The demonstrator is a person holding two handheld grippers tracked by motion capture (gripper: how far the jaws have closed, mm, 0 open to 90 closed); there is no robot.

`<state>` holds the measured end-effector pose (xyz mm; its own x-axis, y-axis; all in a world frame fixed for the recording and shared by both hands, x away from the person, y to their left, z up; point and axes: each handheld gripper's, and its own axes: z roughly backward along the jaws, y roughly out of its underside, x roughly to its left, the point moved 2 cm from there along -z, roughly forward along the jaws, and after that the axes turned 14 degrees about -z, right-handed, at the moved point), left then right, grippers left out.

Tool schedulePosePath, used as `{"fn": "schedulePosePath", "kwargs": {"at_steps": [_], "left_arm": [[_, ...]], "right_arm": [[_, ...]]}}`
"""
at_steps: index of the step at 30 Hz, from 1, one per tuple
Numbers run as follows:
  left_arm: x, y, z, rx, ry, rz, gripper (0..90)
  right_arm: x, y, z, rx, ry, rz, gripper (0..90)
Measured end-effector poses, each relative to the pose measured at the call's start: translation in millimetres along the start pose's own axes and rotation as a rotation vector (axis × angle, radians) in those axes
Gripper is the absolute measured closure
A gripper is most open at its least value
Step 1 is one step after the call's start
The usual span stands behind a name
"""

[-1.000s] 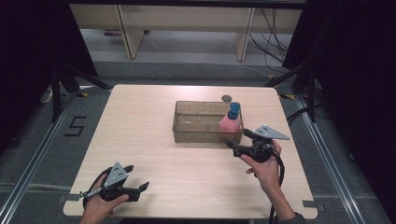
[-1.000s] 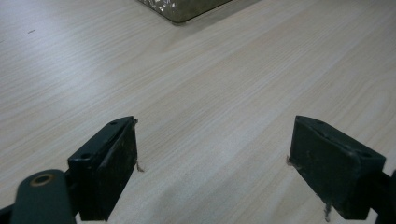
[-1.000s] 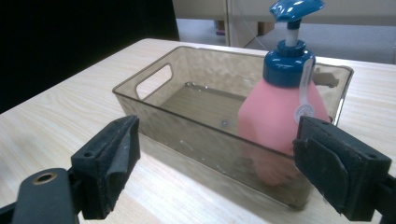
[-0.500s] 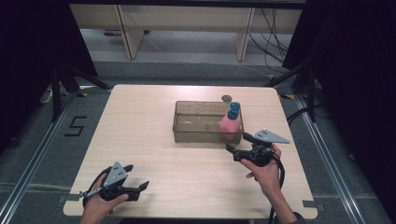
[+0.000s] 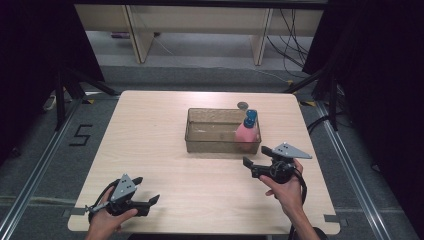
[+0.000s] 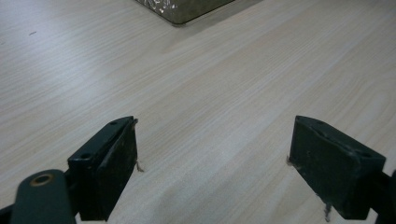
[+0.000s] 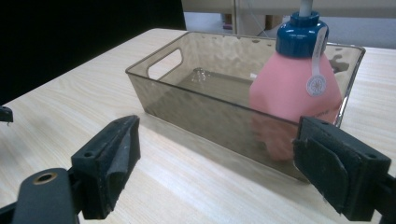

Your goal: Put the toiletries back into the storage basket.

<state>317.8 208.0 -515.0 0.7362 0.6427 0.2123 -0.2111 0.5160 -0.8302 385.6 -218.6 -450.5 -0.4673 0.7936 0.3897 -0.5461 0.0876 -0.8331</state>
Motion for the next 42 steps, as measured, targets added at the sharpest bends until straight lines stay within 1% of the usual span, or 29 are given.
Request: {"fn": "schedulePosePath", "kwargs": {"at_steps": [1, 2, 3, 4, 6, 7, 8, 9, 10, 11, 12, 13, 14, 15, 16, 18, 19, 21, 23, 25, 26, 27, 29, 34, 36, 38, 39, 40, 42], "left_arm": [[0.1, -0.1, -0.1, -0.001, 0.001, -0.002, 14.9], [1.0, -0.4, 0.4, 0.005, 0.0, -0.021, 14.9], [0.7, -0.7, 0.6, 0.007, 0.001, -0.019, 14.9], [0.1, -0.9, 0.8, 0.003, 0.002, -0.018, 14.9], [-0.4, -0.9, 0.8, -0.003, 0.006, -0.012, 14.9], [-0.2, -1.2, 0.8, -0.009, 0.005, -0.014, 14.9], [0.8, -1.2, 1.2, -0.005, 0.004, -0.022, 14.9], [2.7, -1.1, 1.8, 0.004, 0.002, -0.047, 14.9], [0.7, -1.3, 1.2, -0.01, 0.004, -0.022, 14.9], [0.2, -1.3, 1.3, -0.008, 0.006, -0.019, 14.9], [-0.1, -1.4, 1.4, -0.008, 0.009, -0.02, 14.9], [-0.5, -1.6, 1.8, -0.005, 0.005, -0.017, 14.9], [-0.6, -1.6, 1.4, -0.012, 0.008, -0.014, 14.9], [-0.4, -1.6, 1.4, -0.012, 0.005, -0.013, 14.8], [-0.2, -1.5, 1.4, -0.012, 0.004, -0.011, 14.9], [0.5, -1.3, 1.3, -0.009, 0.005, -0.022, 14.9], [0.3, -1.3, 1.2, -0.007, 0.007, -0.022, 14.9], [-0.3, -1.5, 1.0, -0.012, 0.008, -0.02, 14.9], [-0.7, -1.6, 1.6, -0.006, 0.003, -0.013, 14.9], [0.1, -1.3, 1.5, -0.008, 0.007, -0.022, 14.9], [0.0, -1.3, 1.5, -0.007, 0.006, -0.019, 14.9], [0.2, -1.3, 1.4, -0.007, 0.01, -0.022, 14.9], [-0.2, -1.3, 1.1, -0.008, 0.009, -0.022, 14.9], [0.0, -1.3, 1.0, -0.007, 0.01, -0.026, 14.9], [-0.6, -1.3, 0.4, -0.009, 0.011, -0.023, 14.9], [-0.3, -1.1, 0.7, 0.0, 0.012, -0.03, 14.9], [-1.0, -1.4, 0.4, -0.006, 0.013, -0.023, 14.9], [-1.0, -1.4, 0.4, -0.006, 0.013, -0.023, 14.9], [-0.2, -1.1, 0.3, -0.01, 0.01, -0.019, 14.9]], "right_arm": [[0.2, 0.7, 0.4, 0.002, 0.001, -0.003, 15.7], [2.5, 2.6, 1.5, 0.008, 0.005, -0.034, 15.7], [0.4, 2.2, 0.8, 0.0, -0.002, 0.003, 15.8], [-0.6, 2.2, 0.6, -0.009, 0.012, 0.026, 15.8], [0.6, 3.2, 1.2, -0.006, 0.004, 0.024, 15.8], [3.1, 4.6, 2.1, 0.0, 0.005, -0.002, 15.8], [3.1, 4.8, 4.0, 0.005, -0.002, 0.017, 15.8], [2.9, 5.4, 3.3, -0.013, 0.003, 0.026, 15.8], [3.8, 6.2, 5.1, 0.008, -0.001, 0.015, 15.8], [5.1, 7.2, 5.4, 0.016, -0.007, -0.004, 15.8], [4.6, 7.9, 5.4, -0.007, -0.001, 0.008, 15.8], [4.2, 8.9, 6.3, 0.004, -0.001, 0.014, 15.8], [4.8, 9.7, 6.7, 0.013, -0.005, 0.007, 15.8], [7.0, 11.2, 7.0, 0.016, -0.014, -0.02, 15.9], [5.1, 10.7, 6.9, 0.008, -0.013, 0.012, 15.9], [5.3, 11.2, 7.3, 0.002, -0.009, 0.017, 15.9], [6.7, 12.0, 8.3, 0.009, -0.008, -0.002, 15.9], [7.3, 12.7, 9.9, 0.013, -0.019, -0.005, 15.9], [6.2, 13.1, 10.0, 0.003, -0.022, 0.02, 15.9], [7.6, 14.6, 12.3, 0.014, -0.018, 0.005, 16.0], [7.0, 15.1, 11.4, 0.007, -0.021, 0.012, 16.0], [8.3, 15.9, 12.1, 0.003, -0.017, 0.002, 15.9], [9.0, 17.7, 13.9, 0.018, -0.027, -0.005, 16.0], [7.3, 19.7, 15.7, 0.008, -0.024, 0.011, 16.0], [6.1, 21.3, 18.4, 0.019, -0.019, 0.017, 16.0], [6.4, 22.8, 18.8, 0.022, -0.017, 0.002, 16.0], [7.0, 23.9, 19.9, 0.014, -0.016, -0.006, 16.0], [5.1, 23.8, 21.3, 0.021, -0.013, 0.016, 16.0], [6.2, 26.1, 23.2, 0.033, -0.017, -0.015, 16.0]]}}
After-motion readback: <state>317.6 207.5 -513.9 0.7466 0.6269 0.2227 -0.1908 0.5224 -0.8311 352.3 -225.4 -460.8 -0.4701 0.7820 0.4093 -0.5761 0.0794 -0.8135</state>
